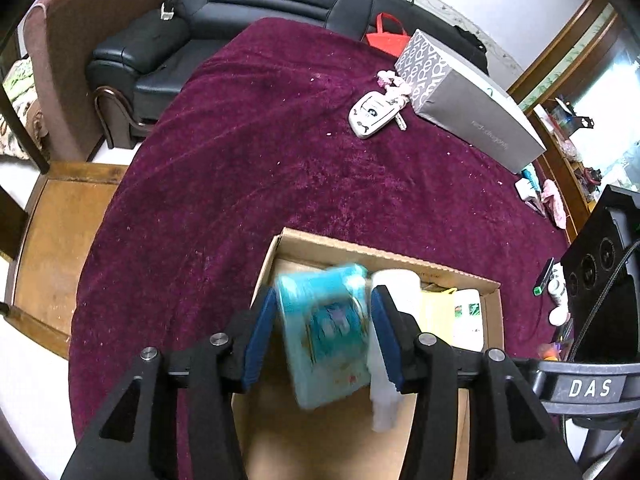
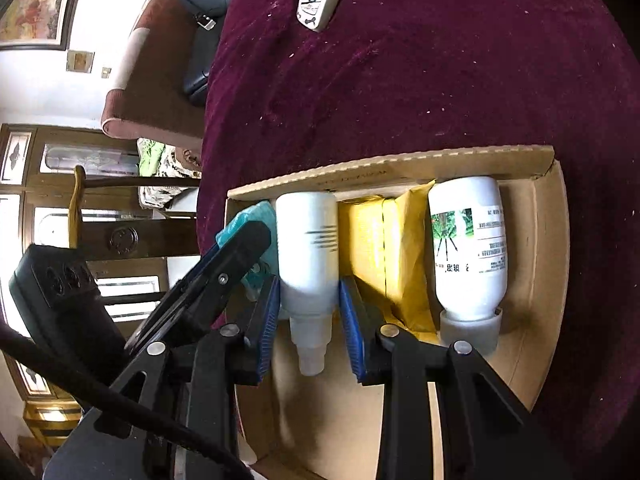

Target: Organize objects

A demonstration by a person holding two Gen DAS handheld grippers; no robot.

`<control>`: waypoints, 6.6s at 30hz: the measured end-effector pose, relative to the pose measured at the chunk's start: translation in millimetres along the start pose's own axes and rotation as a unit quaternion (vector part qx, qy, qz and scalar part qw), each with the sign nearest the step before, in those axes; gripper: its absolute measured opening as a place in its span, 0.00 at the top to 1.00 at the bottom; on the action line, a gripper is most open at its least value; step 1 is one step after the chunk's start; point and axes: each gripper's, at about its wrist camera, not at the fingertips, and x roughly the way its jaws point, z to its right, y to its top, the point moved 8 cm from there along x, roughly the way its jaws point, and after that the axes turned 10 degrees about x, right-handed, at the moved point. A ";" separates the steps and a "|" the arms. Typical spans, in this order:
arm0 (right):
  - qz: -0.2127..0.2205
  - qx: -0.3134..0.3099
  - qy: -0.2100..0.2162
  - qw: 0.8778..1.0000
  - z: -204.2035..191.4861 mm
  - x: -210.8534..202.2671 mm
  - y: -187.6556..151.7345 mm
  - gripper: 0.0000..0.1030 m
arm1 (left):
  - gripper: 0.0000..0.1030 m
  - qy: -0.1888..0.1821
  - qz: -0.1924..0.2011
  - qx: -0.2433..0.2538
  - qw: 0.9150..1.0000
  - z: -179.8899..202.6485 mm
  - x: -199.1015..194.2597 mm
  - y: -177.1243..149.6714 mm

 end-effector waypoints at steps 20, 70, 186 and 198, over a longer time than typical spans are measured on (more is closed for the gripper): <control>0.041 -0.064 0.018 0.997 -27.0 -54.2 -26.8 0.46 | 0.55 0.001 0.087 -0.029 0.996 19.2 -113.7 -22.4; 0.189 -0.092 -0.091 0.973 259.6 -334.4 -56.9 0.35 | 0.01 0.138 0.058 0.136 0.979 323.6 64.0 -136.4; 0.156 -0.150 -0.237 0.947 298.5 -294.9 -20.1 0.04 | 0.07 0.129 -0.048 0.097 0.986 319.1 63.6 -141.2; 0.127 -0.183 -0.239 0.945 292.6 -278.2 -2.8 0.11 | 0.07 0.098 -0.001 0.094 0.991 322.6 11.2 -135.1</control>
